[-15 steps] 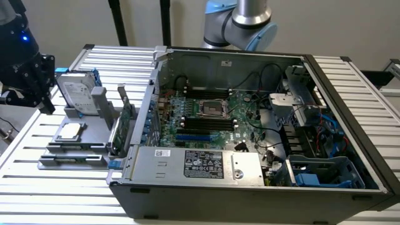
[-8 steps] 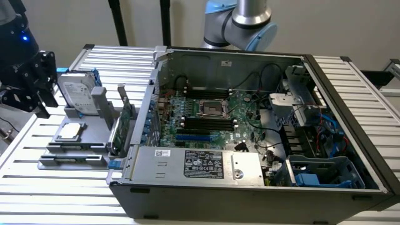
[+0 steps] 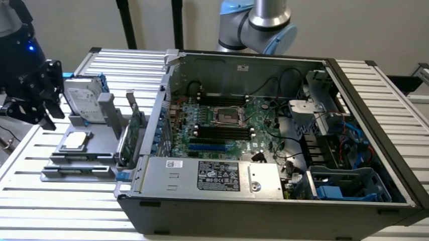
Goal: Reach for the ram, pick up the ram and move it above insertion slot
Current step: 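Pick up the ram and move it above insertion slot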
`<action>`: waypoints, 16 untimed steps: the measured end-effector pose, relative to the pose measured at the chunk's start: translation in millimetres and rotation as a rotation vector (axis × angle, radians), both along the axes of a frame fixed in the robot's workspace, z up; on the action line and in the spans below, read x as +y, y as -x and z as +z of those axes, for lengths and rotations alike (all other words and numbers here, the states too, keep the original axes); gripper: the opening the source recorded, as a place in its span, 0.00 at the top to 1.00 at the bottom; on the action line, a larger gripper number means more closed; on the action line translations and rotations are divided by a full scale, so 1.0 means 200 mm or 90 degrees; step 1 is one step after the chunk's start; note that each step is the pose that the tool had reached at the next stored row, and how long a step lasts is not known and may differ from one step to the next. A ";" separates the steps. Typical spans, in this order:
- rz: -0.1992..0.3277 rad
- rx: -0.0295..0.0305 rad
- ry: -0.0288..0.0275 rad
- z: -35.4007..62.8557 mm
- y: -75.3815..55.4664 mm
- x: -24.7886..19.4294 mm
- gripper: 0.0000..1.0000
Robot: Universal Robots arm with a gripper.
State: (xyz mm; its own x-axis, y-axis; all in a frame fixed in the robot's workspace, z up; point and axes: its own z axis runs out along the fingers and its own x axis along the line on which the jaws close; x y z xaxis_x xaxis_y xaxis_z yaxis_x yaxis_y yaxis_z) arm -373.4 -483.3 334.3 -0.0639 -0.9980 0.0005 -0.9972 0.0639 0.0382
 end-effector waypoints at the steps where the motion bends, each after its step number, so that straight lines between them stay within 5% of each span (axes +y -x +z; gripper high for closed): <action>1: 0.000 0.0000 0.0000 -0.009 0.00 0.000 0.64; 16: 0.000 0.0000 0.0000 -0.146 0.00 -0.005 0.64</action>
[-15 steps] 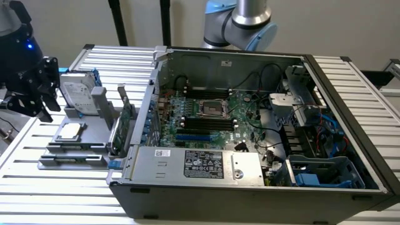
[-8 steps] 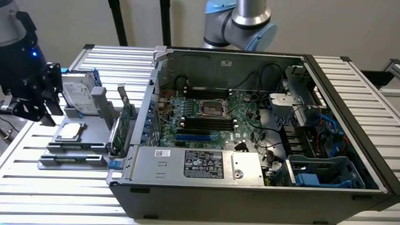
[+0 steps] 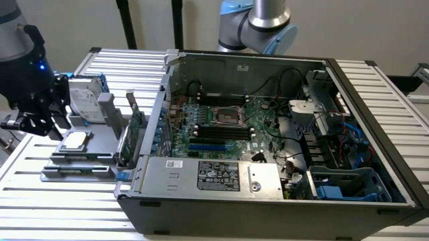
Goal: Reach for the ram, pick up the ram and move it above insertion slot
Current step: 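Pick up the ram and move it above insertion slot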
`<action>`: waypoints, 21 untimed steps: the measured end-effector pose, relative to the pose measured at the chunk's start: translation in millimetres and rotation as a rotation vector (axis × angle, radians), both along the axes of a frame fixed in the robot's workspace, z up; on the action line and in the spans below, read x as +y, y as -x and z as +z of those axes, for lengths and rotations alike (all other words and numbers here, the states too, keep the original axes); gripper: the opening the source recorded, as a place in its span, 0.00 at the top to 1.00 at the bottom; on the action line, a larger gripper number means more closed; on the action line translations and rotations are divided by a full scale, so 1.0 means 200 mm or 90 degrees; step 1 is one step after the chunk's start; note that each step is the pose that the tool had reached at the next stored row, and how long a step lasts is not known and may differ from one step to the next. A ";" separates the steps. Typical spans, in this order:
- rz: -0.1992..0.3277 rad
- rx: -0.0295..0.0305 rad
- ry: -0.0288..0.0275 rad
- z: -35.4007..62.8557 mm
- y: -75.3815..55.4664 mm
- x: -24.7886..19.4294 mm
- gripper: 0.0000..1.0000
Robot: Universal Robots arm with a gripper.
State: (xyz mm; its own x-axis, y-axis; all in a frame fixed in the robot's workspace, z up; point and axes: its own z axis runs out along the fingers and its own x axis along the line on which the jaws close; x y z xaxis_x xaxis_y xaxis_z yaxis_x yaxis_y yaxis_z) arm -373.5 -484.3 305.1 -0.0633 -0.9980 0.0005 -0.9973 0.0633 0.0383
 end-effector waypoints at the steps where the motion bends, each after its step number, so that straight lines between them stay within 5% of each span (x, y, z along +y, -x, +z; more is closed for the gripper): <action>1: 0.000 0.0000 0.0000 -0.009 0.00 -0.001 0.64; 21: 0.006 0.0000 0.0000 -0.191 0.00 -0.028 0.64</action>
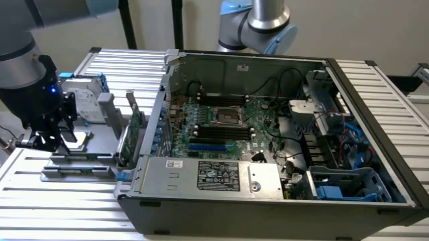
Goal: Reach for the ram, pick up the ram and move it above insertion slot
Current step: 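Pick up the ram and move it above insertion slot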
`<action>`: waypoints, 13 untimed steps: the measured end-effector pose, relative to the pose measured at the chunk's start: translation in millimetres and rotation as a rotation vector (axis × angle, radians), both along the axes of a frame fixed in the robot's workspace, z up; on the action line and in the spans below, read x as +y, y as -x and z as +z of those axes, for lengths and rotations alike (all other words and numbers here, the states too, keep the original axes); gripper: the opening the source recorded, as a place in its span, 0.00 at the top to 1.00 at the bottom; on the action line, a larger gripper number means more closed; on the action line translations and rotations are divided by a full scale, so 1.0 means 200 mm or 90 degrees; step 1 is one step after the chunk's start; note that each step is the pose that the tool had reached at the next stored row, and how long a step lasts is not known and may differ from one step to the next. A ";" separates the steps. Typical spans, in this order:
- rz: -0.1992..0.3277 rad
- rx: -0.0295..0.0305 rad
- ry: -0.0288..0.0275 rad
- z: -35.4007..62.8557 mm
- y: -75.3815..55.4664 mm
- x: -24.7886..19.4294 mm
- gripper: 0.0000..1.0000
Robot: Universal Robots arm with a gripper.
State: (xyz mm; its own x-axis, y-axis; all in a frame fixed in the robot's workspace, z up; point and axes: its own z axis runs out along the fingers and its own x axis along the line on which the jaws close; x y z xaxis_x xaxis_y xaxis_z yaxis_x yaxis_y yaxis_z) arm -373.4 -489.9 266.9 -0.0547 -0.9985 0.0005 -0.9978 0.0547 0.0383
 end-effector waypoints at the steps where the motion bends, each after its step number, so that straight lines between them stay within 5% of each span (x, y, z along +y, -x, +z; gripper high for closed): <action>1: 0.001 0.0000 0.0000 -0.009 0.00 -0.002 0.64; 13: 0.010 0.0000 0.0000 -0.118 0.00 -0.027 0.64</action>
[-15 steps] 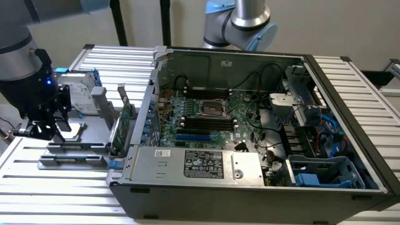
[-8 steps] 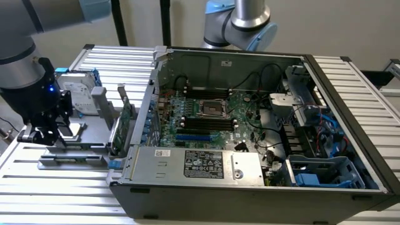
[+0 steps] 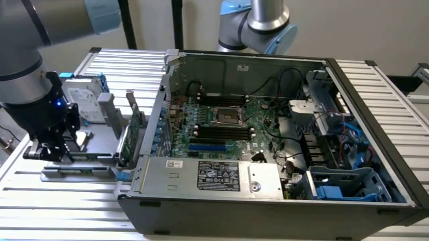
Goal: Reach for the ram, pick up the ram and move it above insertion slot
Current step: 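Pick up the ram and move it above insertion slot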
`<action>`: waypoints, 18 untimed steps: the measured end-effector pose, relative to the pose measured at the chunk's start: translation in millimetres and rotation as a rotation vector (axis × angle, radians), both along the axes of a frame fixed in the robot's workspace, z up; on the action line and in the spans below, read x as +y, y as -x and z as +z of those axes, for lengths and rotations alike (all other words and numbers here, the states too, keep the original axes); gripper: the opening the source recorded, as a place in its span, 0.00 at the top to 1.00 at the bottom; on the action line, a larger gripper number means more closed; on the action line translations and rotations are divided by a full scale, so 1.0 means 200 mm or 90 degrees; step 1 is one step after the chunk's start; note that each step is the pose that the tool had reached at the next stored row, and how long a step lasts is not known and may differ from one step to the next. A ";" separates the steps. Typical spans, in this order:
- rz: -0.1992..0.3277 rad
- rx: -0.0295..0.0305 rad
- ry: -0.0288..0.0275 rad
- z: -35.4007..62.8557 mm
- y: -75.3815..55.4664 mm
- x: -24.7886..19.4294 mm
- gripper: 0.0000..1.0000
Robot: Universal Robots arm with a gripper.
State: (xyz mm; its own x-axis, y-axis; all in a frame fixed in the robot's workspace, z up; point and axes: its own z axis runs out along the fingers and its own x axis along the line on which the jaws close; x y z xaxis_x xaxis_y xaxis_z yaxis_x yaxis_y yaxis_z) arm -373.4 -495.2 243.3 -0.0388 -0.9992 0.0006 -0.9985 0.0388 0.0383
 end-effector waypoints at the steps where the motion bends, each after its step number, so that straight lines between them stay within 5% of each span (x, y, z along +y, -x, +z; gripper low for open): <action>1: 0.001 -0.0001 -0.0001 -0.010 0.00 -0.002 0.64; 18: 0.018 0.0000 0.0000 -0.137 0.00 -0.032 0.64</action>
